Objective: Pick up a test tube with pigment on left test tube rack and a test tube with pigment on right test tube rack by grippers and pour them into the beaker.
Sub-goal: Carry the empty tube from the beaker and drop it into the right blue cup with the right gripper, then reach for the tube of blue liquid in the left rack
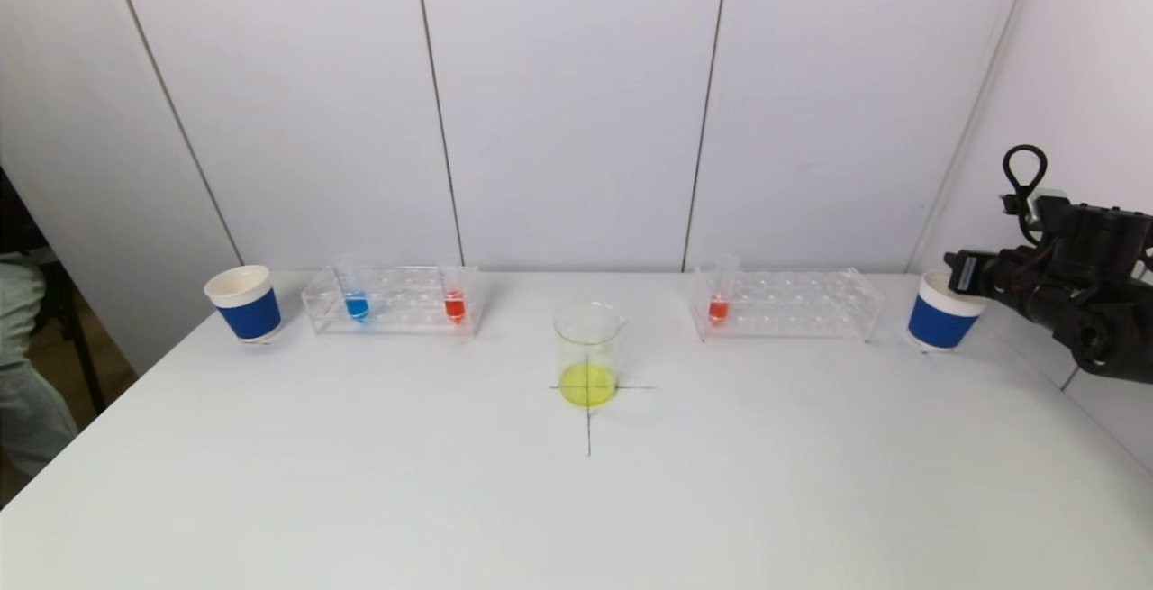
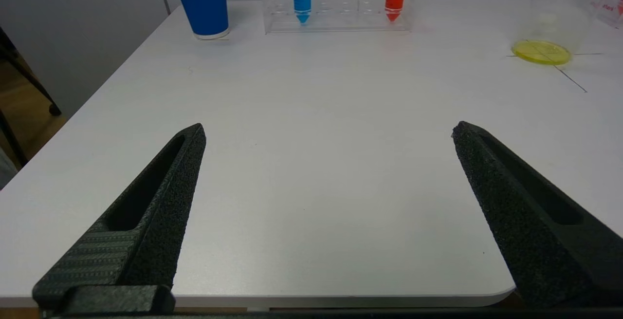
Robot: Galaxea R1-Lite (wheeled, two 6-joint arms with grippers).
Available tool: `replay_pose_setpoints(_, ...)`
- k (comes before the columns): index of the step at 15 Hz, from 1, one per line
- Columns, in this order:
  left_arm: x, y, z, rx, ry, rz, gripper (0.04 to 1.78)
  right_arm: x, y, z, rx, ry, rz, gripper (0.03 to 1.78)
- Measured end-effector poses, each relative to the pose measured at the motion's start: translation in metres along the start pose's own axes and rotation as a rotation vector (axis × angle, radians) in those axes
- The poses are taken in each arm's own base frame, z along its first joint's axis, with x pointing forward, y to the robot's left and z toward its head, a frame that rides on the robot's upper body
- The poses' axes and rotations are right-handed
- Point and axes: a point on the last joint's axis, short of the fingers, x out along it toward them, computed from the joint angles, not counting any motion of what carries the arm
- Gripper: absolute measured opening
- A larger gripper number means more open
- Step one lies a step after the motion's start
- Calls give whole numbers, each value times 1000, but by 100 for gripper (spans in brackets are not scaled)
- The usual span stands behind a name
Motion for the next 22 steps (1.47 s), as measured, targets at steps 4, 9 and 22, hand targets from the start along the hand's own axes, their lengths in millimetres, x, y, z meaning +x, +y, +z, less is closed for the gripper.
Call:
replay_pose_setpoints(4, 0, 0, 0, 0, 0, 0, 177, 0, 0, 0, 1, 1, -1, 125)
replay_pose_setpoints(9, 0, 0, 0, 0, -1, 0, 177, 0, 0, 0, 0, 0, -1, 173)
replay_pose_setpoints(22, 0, 0, 0, 0, -1, 0, 177, -95, 39, 43, -9, -175, 94, 176)
